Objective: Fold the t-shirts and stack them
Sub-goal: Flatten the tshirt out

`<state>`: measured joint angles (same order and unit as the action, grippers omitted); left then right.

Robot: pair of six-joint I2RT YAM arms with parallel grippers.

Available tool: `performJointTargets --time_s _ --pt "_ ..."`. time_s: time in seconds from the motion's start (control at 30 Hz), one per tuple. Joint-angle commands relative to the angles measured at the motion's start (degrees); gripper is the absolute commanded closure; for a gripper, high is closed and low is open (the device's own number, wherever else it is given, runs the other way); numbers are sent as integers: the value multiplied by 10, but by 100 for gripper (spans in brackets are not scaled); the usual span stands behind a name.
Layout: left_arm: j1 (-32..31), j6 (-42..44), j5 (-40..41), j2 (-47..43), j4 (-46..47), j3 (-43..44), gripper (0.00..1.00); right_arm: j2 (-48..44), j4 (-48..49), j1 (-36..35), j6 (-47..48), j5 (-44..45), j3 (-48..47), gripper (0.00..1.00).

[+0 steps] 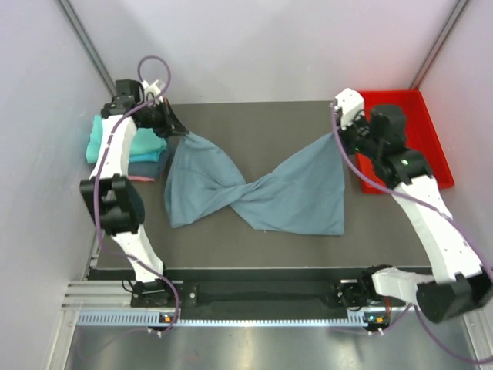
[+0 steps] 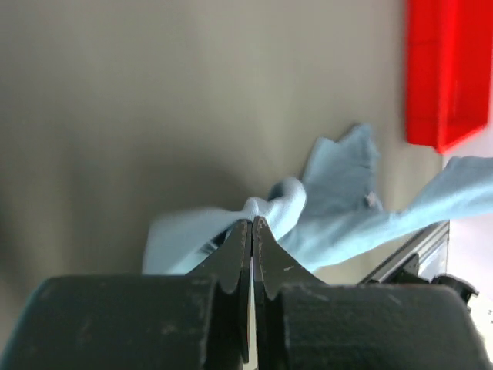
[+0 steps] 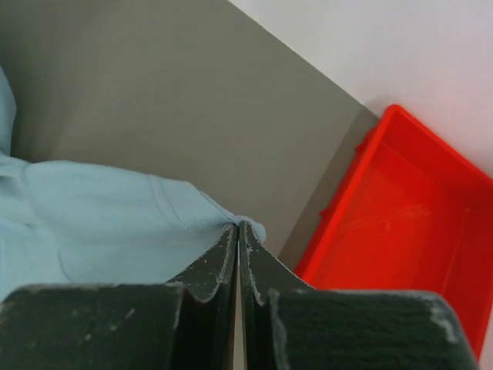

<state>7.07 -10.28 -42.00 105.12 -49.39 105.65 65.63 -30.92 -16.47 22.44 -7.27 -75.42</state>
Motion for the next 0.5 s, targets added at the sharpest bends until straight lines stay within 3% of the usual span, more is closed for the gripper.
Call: performJointTargets --time_s 0.0,0.17,0.27,0.47 --pt "0 -5 21 63 7 117 100 71 130 21 5 9 -52 100" --pt "-1 -11 45 125 46 253 100 202 133 35 -33 16 -274 100" --pt "-1 -16 20 119 69 258 100 214 129 35 -35 16 -347 100" --pt "-1 -42 -1 99 86 206 100 148 52 25 -24 -36 -319 100"
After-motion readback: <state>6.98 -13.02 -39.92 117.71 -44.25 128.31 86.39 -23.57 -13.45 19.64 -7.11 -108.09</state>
